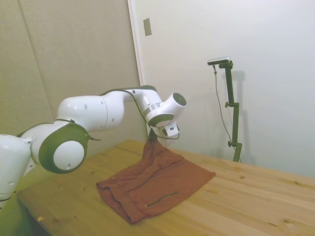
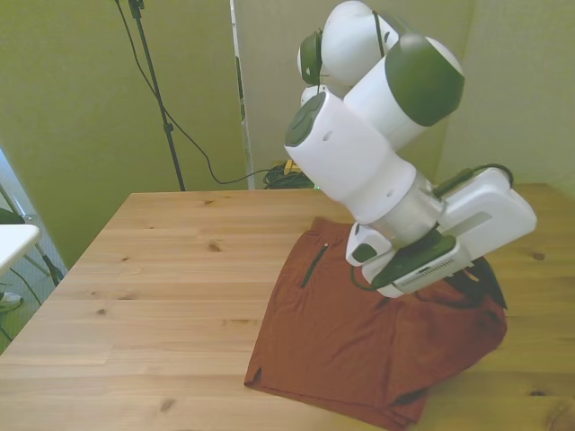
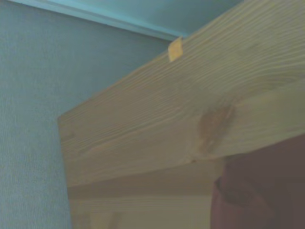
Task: Unfold the shorts
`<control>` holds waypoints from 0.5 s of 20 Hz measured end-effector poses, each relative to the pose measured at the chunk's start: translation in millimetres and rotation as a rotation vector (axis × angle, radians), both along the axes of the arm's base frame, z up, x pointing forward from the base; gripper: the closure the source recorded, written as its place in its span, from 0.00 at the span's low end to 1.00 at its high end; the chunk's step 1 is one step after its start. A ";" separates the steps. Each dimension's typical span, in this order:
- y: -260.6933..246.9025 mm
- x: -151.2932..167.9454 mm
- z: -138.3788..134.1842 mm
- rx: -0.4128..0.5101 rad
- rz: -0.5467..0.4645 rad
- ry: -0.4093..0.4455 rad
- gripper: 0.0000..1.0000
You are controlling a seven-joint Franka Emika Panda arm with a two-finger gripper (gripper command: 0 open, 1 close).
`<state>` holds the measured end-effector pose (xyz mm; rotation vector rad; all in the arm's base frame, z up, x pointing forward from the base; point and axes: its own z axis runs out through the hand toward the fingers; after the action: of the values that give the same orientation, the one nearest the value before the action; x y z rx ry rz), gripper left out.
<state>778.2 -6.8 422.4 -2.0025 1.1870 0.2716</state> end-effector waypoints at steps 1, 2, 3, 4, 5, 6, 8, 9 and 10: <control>7.7 4.0 -3.7 0.003 0.006 0.003 1.00; 14.3 7.4 -7.9 0.005 0.012 0.006 1.00; 19.6 10.3 -11.7 0.007 0.018 0.009 1.00; 23.6 13.1 -14.7 0.010 0.021 0.010 1.00; 26.8 15.8 -17.1 0.012 0.021 0.011 1.00; 29.1 18.0 -18.9 0.013 0.022 0.012 1.00; 32.7 21.0 -20.3 0.015 0.029 0.014 1.00; 34.5 22.5 -20.5 0.018 0.030 0.015 1.00; 36.7 23.5 -20.7 0.021 0.033 0.018 1.00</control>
<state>801.7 29.9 401.8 -2.0068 1.1586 0.3175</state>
